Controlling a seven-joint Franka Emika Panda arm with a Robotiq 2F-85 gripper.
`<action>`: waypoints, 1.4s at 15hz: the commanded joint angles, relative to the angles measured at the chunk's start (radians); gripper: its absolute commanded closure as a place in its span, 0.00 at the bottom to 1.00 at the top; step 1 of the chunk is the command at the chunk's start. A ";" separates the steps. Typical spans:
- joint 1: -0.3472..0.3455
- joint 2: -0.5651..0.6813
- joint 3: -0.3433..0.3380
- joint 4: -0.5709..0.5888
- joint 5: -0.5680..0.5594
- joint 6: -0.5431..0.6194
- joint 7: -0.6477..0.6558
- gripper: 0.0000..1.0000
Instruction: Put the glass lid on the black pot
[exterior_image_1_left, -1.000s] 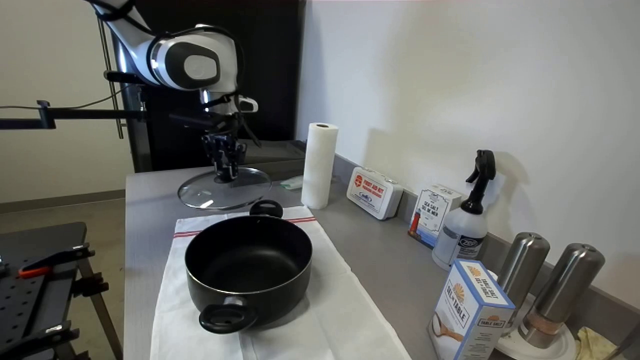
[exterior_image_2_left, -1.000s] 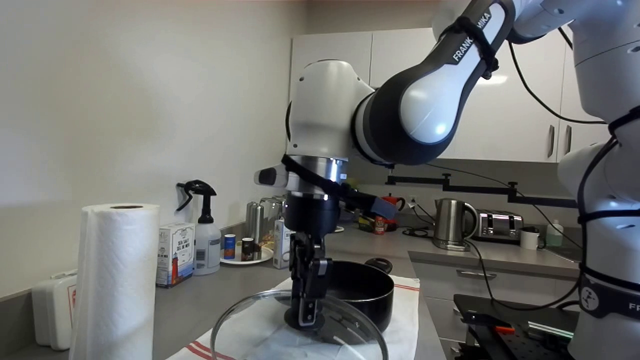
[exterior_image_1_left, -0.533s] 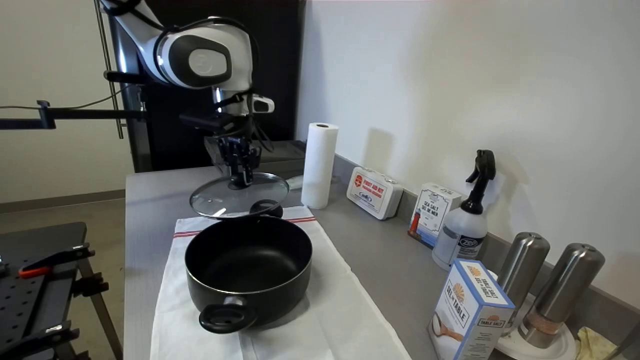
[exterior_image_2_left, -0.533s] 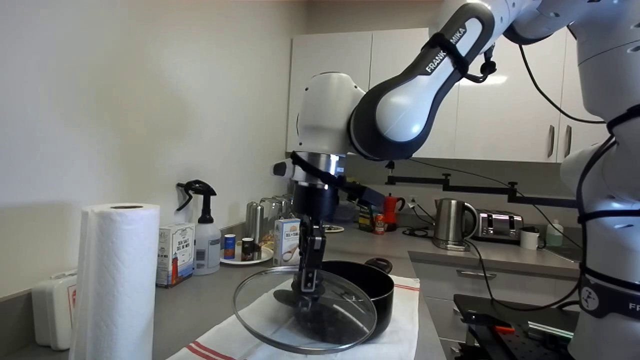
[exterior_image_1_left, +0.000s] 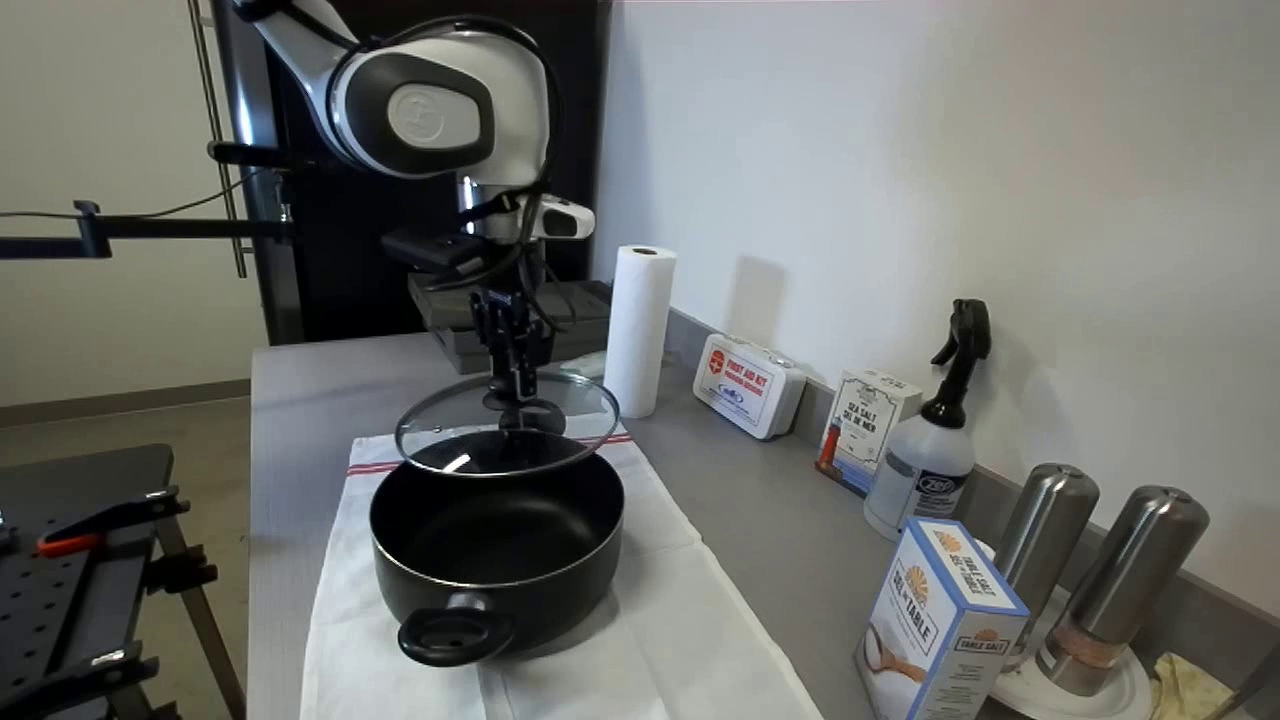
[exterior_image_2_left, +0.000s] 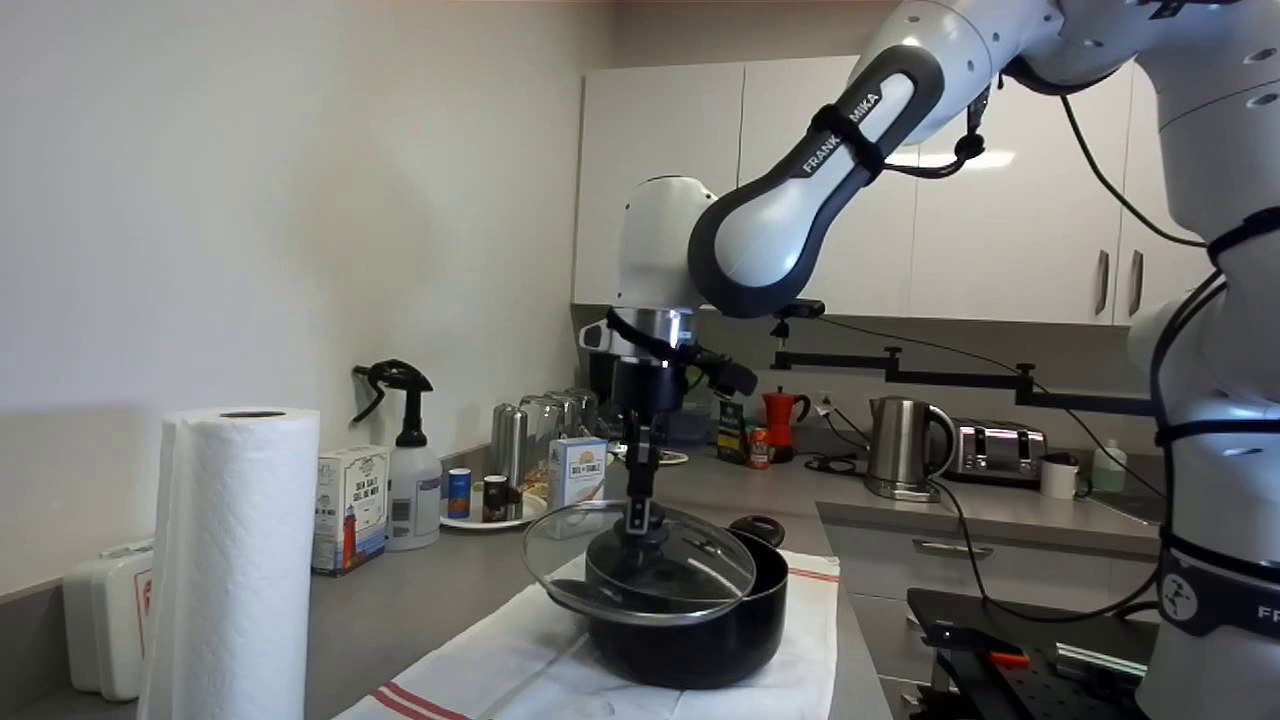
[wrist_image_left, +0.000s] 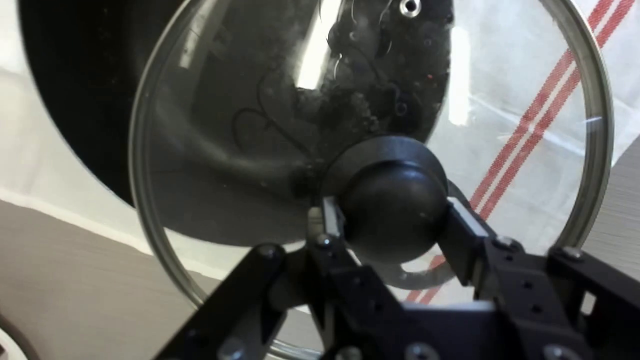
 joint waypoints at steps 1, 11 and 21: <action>-0.021 -0.052 -0.024 -0.002 0.021 -0.071 0.015 0.75; -0.077 -0.068 -0.073 -0.019 0.084 -0.078 0.015 0.75; -0.099 -0.037 -0.089 -0.031 0.127 -0.034 0.009 0.75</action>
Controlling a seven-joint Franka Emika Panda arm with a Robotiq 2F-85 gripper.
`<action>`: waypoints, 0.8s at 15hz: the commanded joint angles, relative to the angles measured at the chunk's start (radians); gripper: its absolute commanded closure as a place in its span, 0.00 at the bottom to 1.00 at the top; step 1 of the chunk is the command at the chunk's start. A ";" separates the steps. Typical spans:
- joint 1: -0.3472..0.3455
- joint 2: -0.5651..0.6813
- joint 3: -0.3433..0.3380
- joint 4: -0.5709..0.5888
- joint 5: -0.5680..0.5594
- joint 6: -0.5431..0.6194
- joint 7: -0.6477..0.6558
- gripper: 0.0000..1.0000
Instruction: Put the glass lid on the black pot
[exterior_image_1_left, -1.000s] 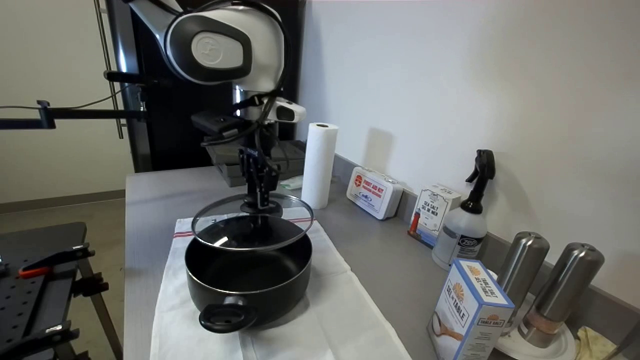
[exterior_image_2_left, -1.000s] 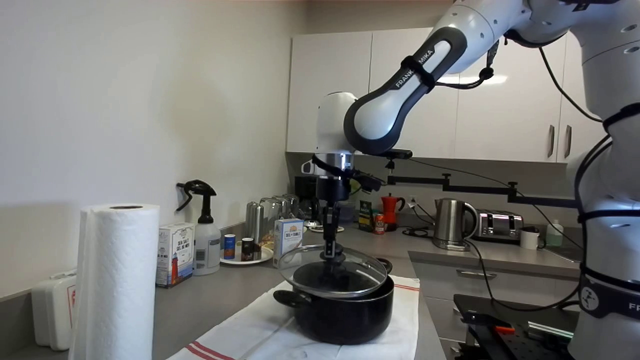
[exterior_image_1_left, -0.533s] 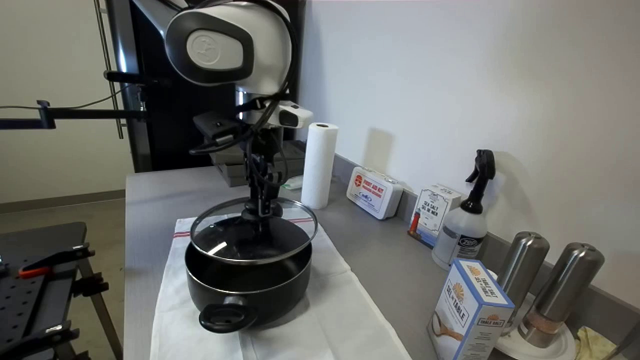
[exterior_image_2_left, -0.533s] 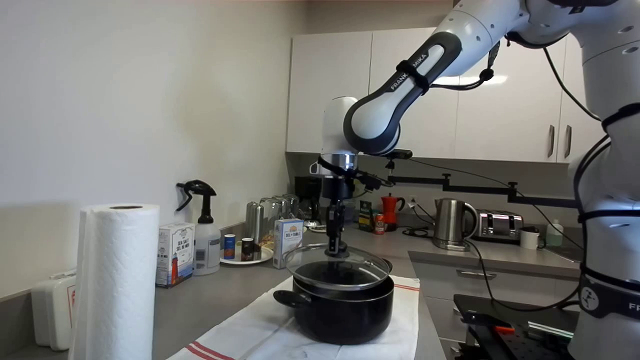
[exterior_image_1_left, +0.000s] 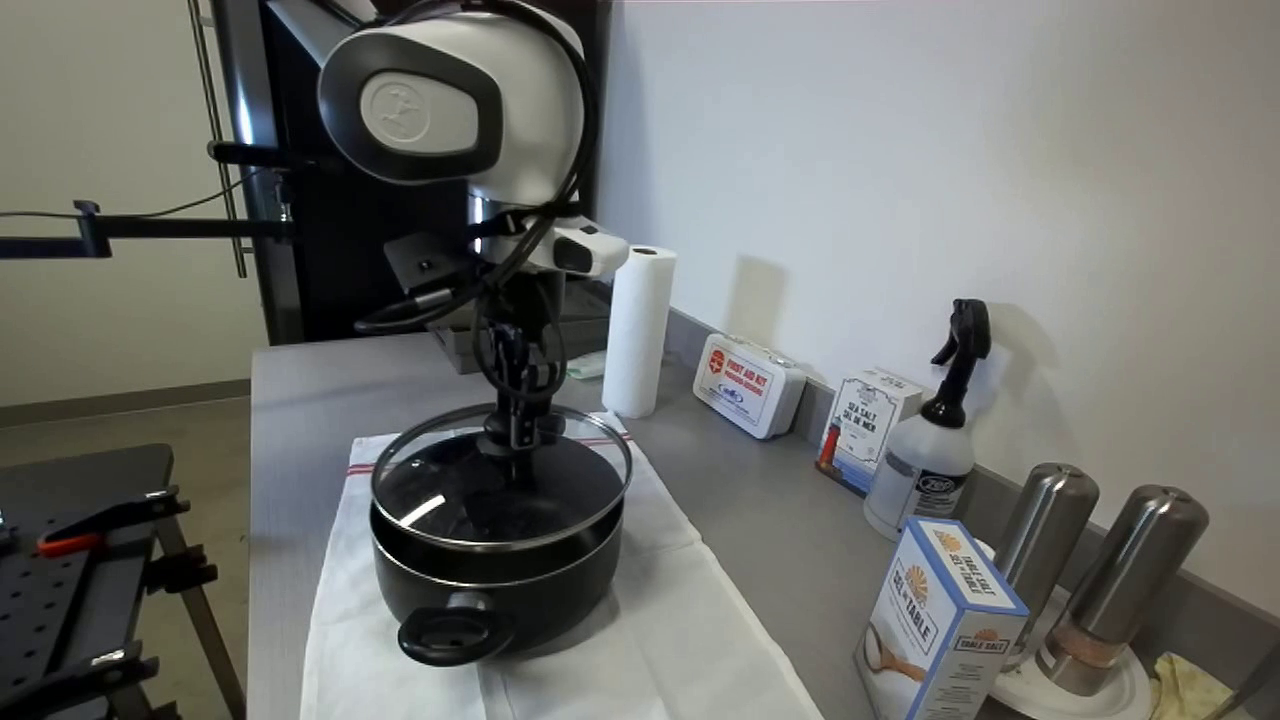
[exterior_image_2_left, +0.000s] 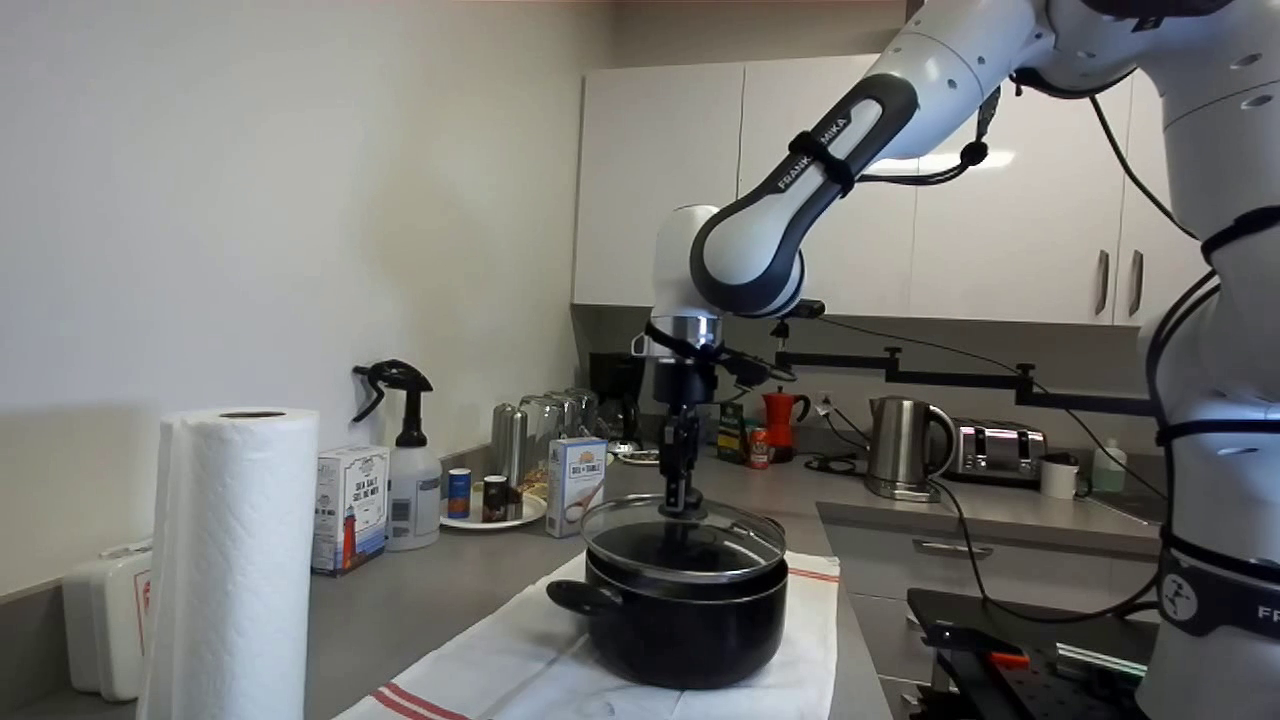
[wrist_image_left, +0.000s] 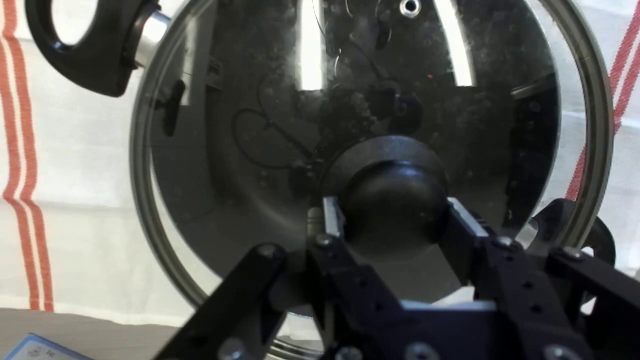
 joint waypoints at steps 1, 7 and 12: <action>-0.001 -0.008 -0.007 -0.011 0.003 0.035 0.016 0.75; -0.007 0.021 -0.011 -0.010 0.007 0.083 0.010 0.75; -0.012 0.040 -0.010 -0.010 0.013 0.092 0.007 0.75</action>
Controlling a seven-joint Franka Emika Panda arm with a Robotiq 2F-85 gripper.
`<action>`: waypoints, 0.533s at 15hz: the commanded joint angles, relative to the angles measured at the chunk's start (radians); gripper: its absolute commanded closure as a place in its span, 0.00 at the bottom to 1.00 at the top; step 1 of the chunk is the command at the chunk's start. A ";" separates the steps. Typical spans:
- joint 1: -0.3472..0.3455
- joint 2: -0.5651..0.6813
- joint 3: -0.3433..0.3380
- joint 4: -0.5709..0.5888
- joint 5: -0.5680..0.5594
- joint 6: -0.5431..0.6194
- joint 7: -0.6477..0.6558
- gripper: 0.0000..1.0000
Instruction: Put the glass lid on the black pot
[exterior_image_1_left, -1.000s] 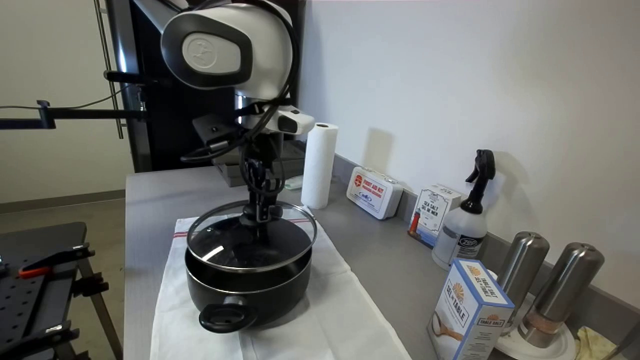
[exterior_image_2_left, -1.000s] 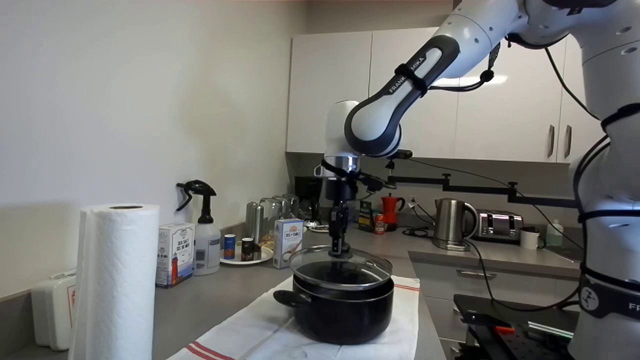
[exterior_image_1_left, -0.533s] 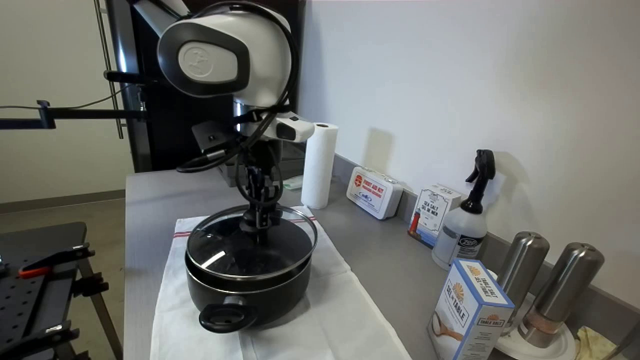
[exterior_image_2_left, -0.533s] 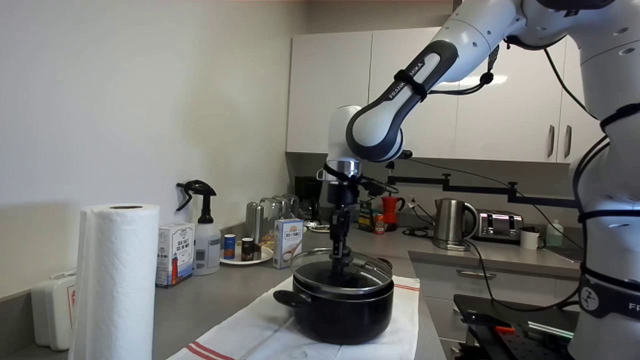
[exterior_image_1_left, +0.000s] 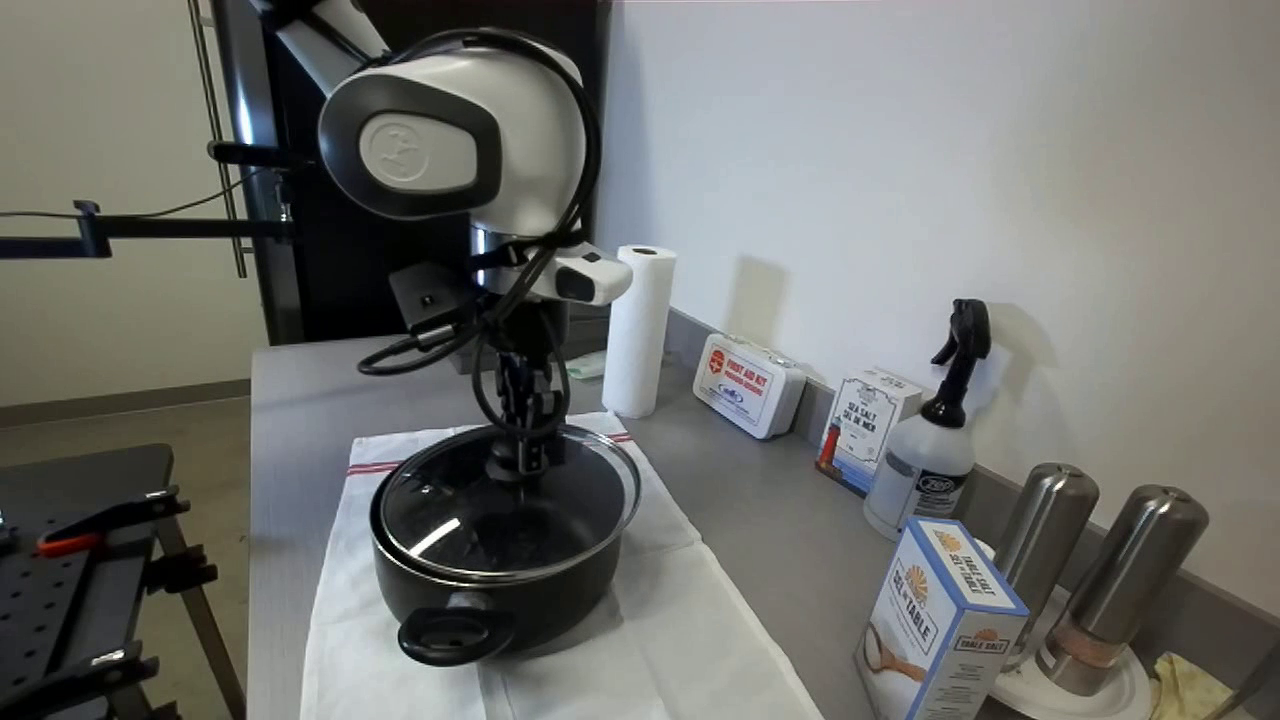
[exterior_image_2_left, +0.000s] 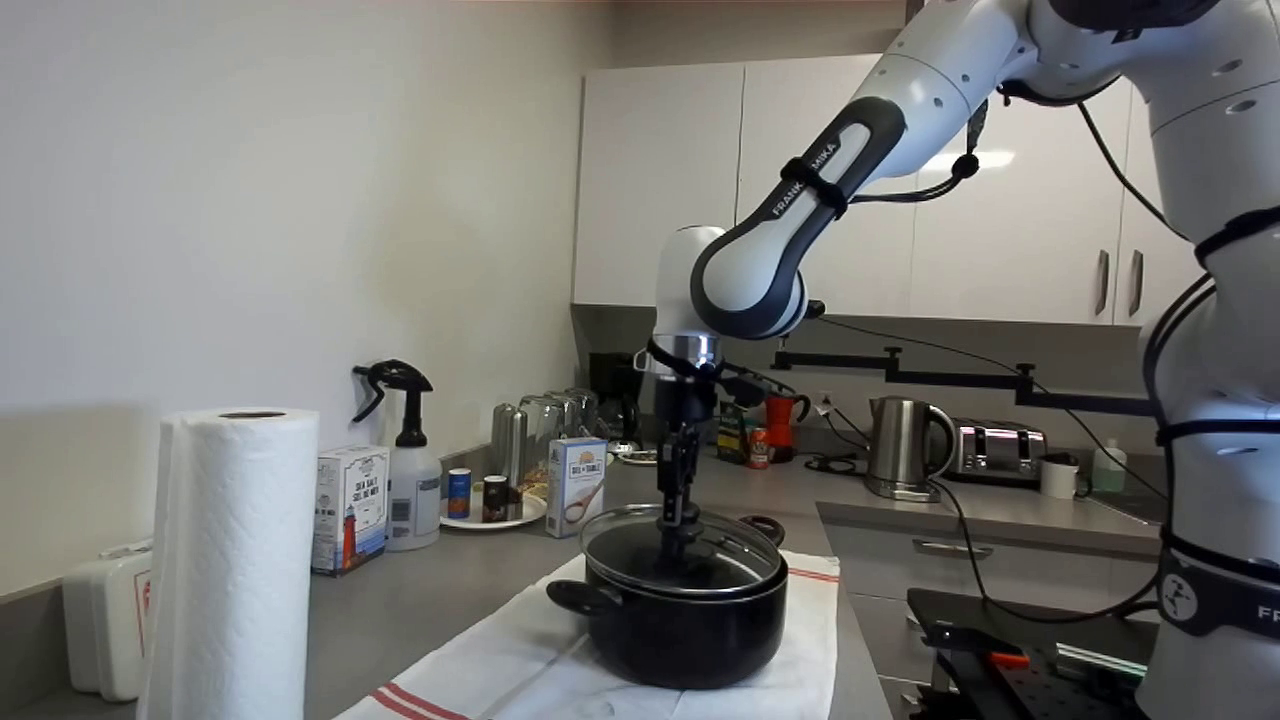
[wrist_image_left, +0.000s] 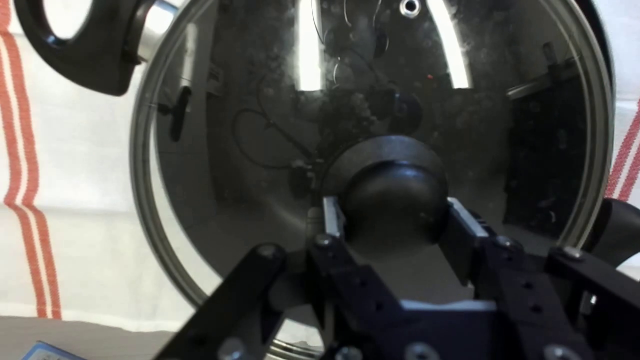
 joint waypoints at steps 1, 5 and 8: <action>-0.002 -0.007 -0.001 -0.002 0.011 0.008 0.008 0.75; -0.001 -0.011 -0.002 -0.006 0.006 0.000 0.014 0.75; 0.004 -0.019 0.000 -0.010 0.002 -0.015 0.019 0.75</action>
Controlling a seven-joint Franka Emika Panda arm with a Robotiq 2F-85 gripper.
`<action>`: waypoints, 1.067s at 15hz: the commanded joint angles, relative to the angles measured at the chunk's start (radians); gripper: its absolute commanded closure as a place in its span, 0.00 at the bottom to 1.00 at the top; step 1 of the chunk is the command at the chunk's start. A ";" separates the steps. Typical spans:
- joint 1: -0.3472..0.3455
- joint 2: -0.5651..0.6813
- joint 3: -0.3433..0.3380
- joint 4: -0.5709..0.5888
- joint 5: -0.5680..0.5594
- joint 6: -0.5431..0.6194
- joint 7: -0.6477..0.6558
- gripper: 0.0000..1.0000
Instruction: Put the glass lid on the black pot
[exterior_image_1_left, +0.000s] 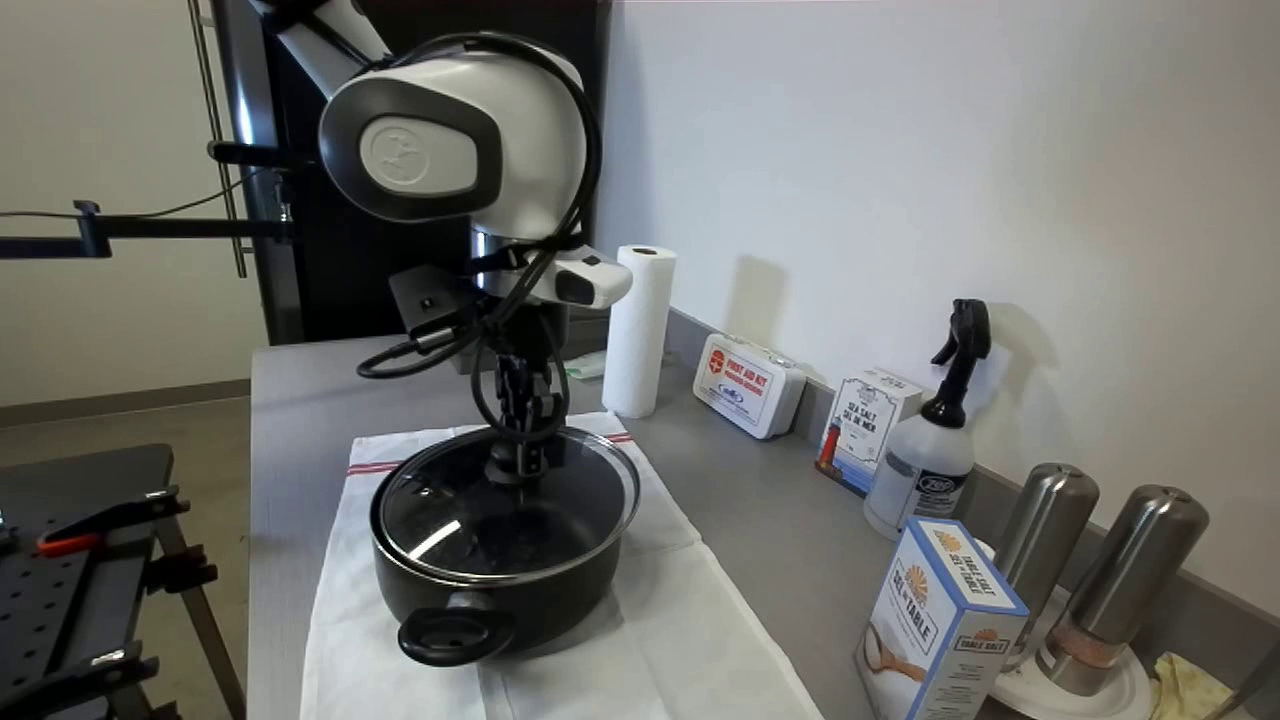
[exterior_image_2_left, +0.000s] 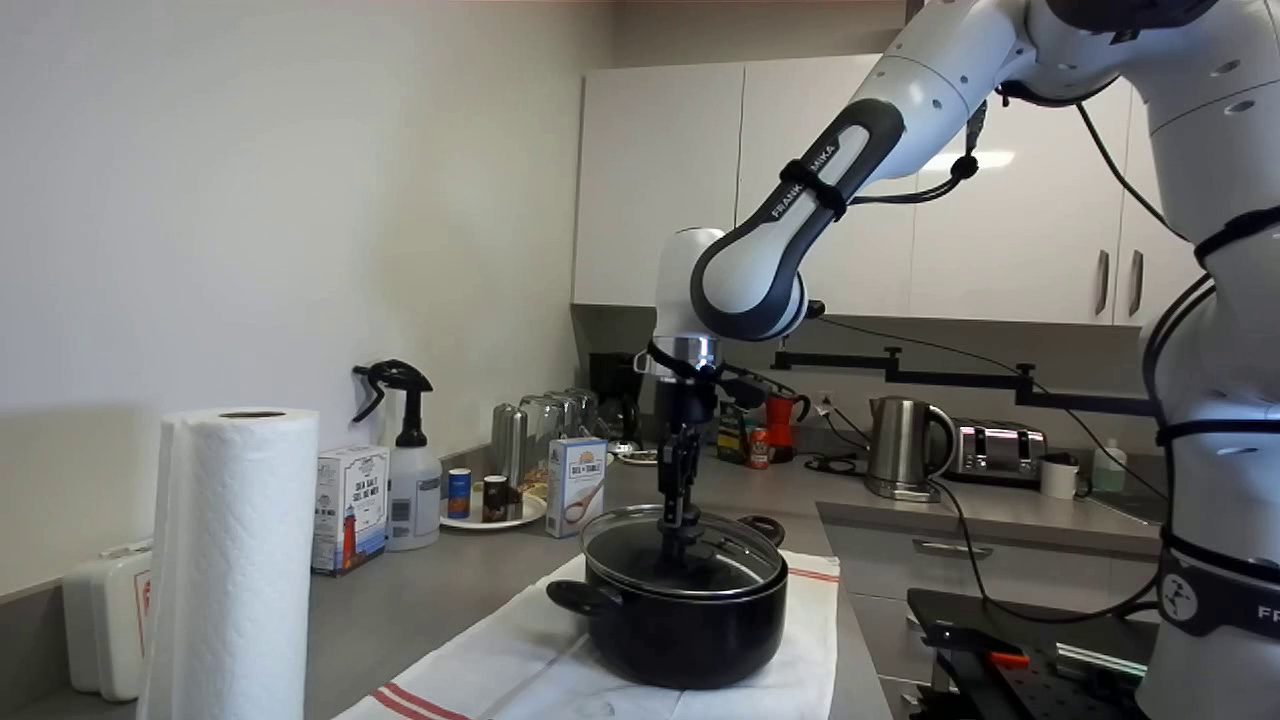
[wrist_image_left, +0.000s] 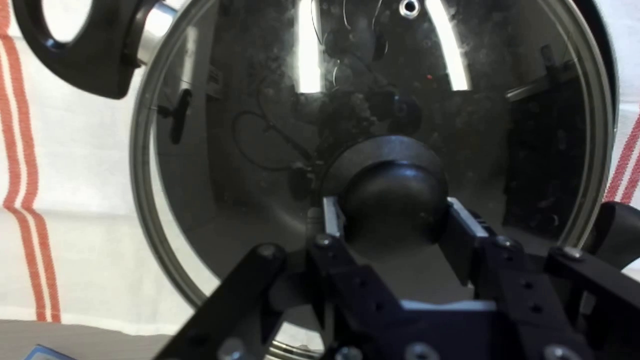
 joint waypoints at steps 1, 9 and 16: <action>0.006 -0.025 0.001 -0.013 0.002 -0.018 0.020 0.75; 0.019 -0.041 -0.002 -0.031 -0.020 -0.034 0.045 0.75; 0.019 -0.036 -0.003 -0.026 -0.028 -0.043 0.059 0.75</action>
